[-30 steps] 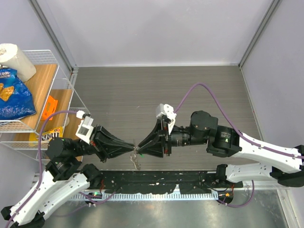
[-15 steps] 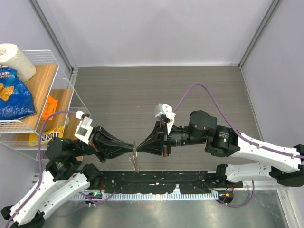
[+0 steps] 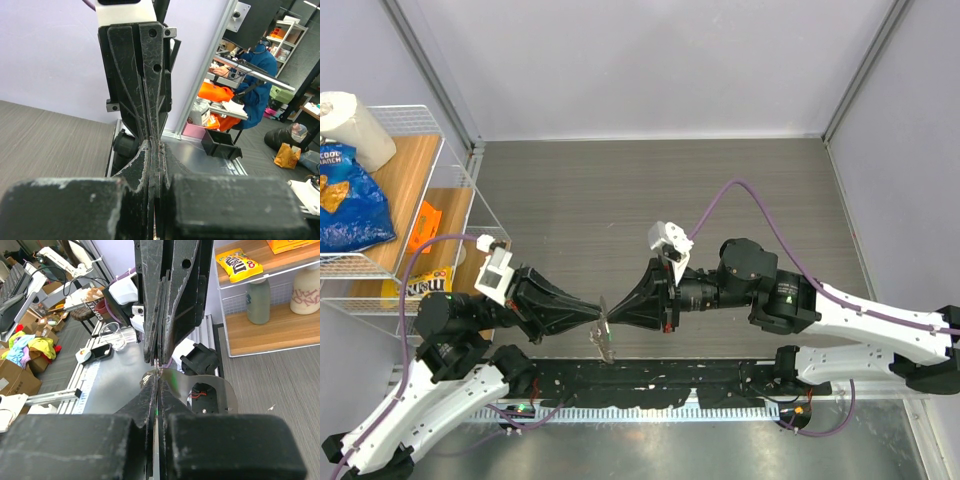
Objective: Put the keys on the keyring
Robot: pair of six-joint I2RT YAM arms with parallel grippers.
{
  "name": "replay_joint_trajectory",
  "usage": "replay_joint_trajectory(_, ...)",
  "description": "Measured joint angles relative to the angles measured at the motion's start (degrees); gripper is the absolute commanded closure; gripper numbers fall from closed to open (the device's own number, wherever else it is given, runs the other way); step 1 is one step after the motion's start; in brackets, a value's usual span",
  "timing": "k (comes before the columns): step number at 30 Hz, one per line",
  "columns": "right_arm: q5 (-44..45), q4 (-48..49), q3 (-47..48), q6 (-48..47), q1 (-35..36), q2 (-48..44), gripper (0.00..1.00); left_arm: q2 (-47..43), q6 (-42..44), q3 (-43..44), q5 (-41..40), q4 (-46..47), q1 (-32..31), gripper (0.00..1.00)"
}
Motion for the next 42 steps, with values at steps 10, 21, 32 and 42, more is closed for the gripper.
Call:
replay_joint_trajectory(10,-0.35,5.38,-4.52,2.45,0.00,-0.98,0.95,-0.02,-0.17,-0.02,-0.02,0.07,0.00,1.00)
replay_joint_trajectory(21,-0.81,6.97,-5.01,3.61,0.00,-1.01,0.70,-0.63,-0.35,-0.04,-0.59,0.59,0.00,1.00)
replay_joint_trajectory(32,0.50,1.55,-1.57,-1.11,0.00,-3.04,0.66,-1.25,-0.72,-0.37,-1.73,1.62,0.00,1.00)
replay_joint_trajectory(42,0.28,0.46,1.92,-3.85,0.00,-0.02,0.67,-1.25,-1.86,-1.73,-2.82,3.10,0.00,1.00)
